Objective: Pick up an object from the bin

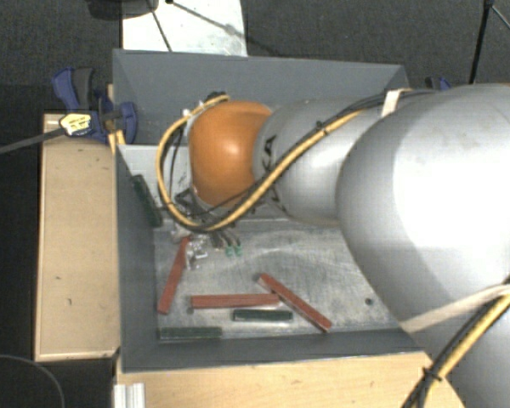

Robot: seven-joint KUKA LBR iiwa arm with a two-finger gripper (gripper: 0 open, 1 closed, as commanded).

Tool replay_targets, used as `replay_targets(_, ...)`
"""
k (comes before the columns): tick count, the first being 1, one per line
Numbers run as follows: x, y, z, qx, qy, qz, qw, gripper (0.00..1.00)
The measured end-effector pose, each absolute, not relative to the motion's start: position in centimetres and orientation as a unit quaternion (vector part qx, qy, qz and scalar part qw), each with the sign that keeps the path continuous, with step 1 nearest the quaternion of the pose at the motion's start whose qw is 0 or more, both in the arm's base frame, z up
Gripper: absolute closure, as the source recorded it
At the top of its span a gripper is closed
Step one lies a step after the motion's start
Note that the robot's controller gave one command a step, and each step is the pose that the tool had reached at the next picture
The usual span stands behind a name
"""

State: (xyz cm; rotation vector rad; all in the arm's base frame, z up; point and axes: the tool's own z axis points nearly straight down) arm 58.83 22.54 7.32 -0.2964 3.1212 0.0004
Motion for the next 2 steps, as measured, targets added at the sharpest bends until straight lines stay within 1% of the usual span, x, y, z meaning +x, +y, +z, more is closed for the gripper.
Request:
replay_targets(1,58.8,22.8,11.5,-0.102,0.995,0.0,0.0,1.0)
replay_targets(2,58.5,22.1,22.3,-0.064,0.998,0.001,0.001,1.0)
